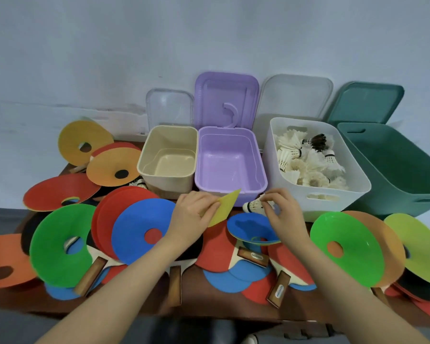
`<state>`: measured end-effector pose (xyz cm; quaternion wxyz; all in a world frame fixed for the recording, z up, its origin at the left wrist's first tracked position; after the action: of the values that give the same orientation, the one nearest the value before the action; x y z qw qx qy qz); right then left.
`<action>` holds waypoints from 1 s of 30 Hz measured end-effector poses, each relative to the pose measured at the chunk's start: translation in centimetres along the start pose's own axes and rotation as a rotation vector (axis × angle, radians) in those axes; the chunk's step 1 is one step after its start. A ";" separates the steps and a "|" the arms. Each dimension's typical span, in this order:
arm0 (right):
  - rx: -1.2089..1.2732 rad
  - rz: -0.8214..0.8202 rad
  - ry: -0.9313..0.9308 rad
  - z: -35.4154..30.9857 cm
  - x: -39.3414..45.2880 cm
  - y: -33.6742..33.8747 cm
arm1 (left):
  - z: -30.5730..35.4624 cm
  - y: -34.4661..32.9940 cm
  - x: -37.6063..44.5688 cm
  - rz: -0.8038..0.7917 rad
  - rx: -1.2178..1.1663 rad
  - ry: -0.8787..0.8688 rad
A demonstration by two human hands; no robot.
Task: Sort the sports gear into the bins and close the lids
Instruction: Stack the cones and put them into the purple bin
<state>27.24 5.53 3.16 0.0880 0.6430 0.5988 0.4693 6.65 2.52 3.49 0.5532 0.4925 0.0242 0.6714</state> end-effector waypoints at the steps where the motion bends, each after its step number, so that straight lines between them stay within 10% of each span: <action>1: 0.008 0.015 0.021 -0.5 0.3 0.4 | 0.5 0.7 0.6 0.028 0.003 -0.020; 16: 0.028 0.321 0.061 -1.1 6.0 8.4 | 5.6 2.4 10.4 0.201 0.093 -0.305; 30: -0.031 0.195 -0.206 12.6 9.5 8.4 | -5.6 -15.6 11.8 -0.408 0.379 0.017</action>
<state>40.43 17.07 6.67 0.1128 0.7416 0.5138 0.4164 15.16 20.45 -0.92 0.5748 0.5666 0.2527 0.5335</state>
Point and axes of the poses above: each hand's wrist, its own x-axis towards the middle knuckle, its own y-axis out of the back of the hand, z = x × y, the point moved 10 cm from there along x, towards the middle knuckle
